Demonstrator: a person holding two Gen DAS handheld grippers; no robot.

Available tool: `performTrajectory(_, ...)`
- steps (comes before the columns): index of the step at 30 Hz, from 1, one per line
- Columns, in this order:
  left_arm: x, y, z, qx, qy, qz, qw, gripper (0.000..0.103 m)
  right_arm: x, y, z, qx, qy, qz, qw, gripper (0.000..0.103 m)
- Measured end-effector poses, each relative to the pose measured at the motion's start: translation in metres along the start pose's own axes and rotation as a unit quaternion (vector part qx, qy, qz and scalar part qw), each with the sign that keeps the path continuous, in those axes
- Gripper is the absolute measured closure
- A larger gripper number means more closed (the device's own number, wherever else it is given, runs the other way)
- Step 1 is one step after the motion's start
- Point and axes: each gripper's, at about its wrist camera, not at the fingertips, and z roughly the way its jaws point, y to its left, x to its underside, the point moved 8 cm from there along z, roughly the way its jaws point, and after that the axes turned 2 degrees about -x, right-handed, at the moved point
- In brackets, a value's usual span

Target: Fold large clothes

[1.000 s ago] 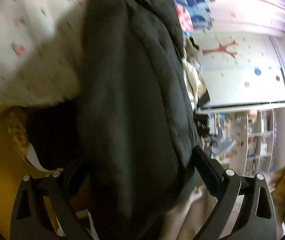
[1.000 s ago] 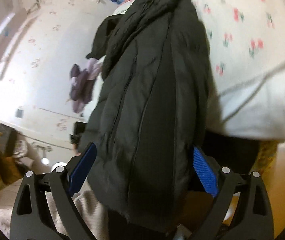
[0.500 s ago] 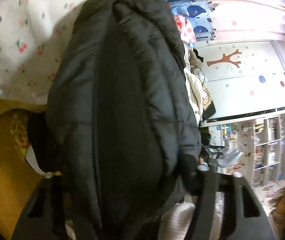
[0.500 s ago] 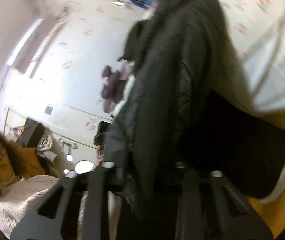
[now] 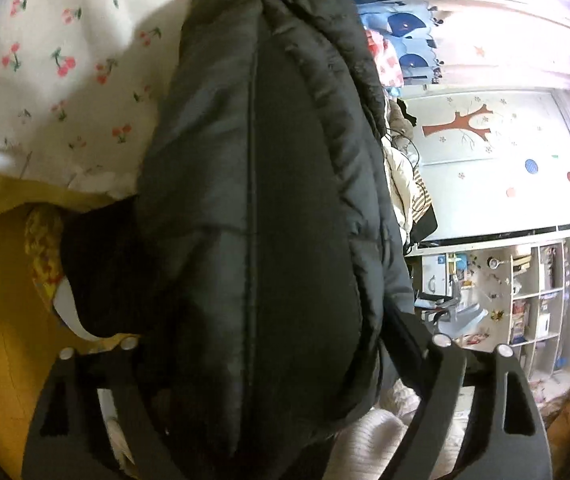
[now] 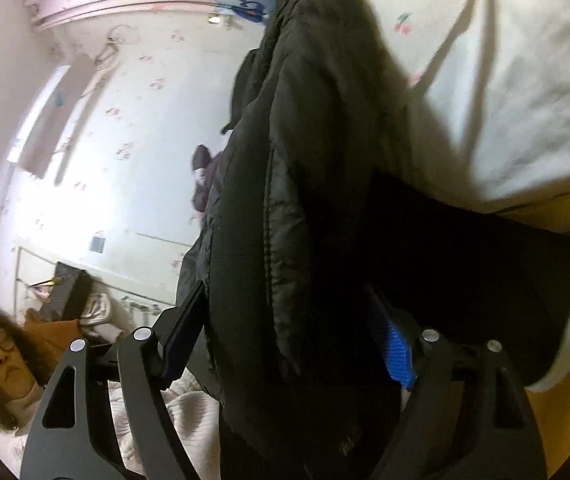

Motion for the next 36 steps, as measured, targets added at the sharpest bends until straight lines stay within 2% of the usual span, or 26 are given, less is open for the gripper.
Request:
performTrajectory(1,-0.001,-0.003,0.001,-0.001,-0.007,0.002,1.0,0.021,-0.001,0.004,0.003,0.008,-0.008,-0.018,1.0,0.031)
performTrajectory(2,0.0,-0.004,0.001,-0.005,-0.013,0.005,0.9999,0.029,-0.003,0.007,0.004,0.012,-0.015,-0.029,0.999,0.036)
performTrajectory(4,0.0,-0.014,-0.001,-0.017,-0.029,0.014,0.9994,0.05,-0.005,0.026,-0.001,-0.013,-0.034,-0.057,0.998,0.082)
performTrajectory(7,0.002,-0.033,-0.012,-0.035,-0.052,0.033,0.9975,0.075,-0.008,0.059,-0.004,-0.018,-0.043,-0.105,0.993,0.091)
performTrajectory(9,0.003,-0.052,-0.021,-0.027,-0.068,0.049,0.9961,0.083,-0.007,0.081,-0.001,-0.028,-0.037,-0.132,0.99,0.093)
performTrajectory(11,0.006,-0.083,-0.036,0.009,-0.089,0.071,0.9934,0.089,-0.005,0.108,0.004,-0.042,-0.029,-0.158,0.986,0.094)
performTrajectory(14,0.021,-0.124,-0.064,0.057,-0.109,0.123,0.9847,0.089,0.01,0.145,-0.002,-0.075,-0.027,-0.185,0.98,0.094)
performTrajectory(16,0.037,-0.134,-0.076,0.073,-0.098,0.151,0.981,0.089,0.019,0.155,-0.023,-0.092,-0.031,-0.19,0.977,0.094)
performTrajectory(18,0.05,-0.128,-0.077,0.066,-0.072,0.163,0.9817,0.089,0.027,0.142,-0.039,-0.079,-0.035,-0.169,0.982,0.094)
performTrajectory(21,0.061,-0.086,-0.064,0.057,-0.022,0.125,0.9902,0.089,0.042,0.106,-0.045,-0.066,-0.024,-0.116,0.991,0.094)
performTrajectory(22,0.062,-0.067,-0.06,0.055,-0.017,0.101,0.9932,0.089,0.049,0.093,-0.044,-0.068,-0.025,-0.097,0.993,0.094)
performTrajectory(24,0.059,-0.054,-0.063,0.079,-0.032,0.074,0.9936,0.089,0.048,0.089,-0.049,-0.094,-0.045,-0.09,0.99,0.094)
performTrajectory(27,0.038,-0.068,-0.084,0.127,-0.089,0.072,0.9852,0.089,0.026,0.113,-0.057,-0.151,-0.091,-0.115,0.978,0.094)
performTrajectory(28,0.025,-0.078,-0.096,0.145,-0.116,0.073,0.9798,0.089,0.008,0.126,-0.059,-0.174,-0.11,-0.13,0.97,0.094)
performTrajectory(31,-0.018,-0.101,-0.123,0.176,-0.18,0.07,0.9653,0.089,-0.041,0.153,-0.066,-0.206,-0.145,-0.154,0.955,0.094)
performTrajectory(34,-0.077,-0.124,-0.137,0.201,-0.226,0.055,0.9516,0.089,-0.105,0.175,-0.061,-0.203,-0.166,-0.169,0.95,0.094)
performTrajectory(36,-0.117,-0.135,-0.141,0.2,-0.247,0.046,0.9471,0.089,-0.151,0.181,-0.054,-0.193,-0.178,-0.172,0.949,0.094)
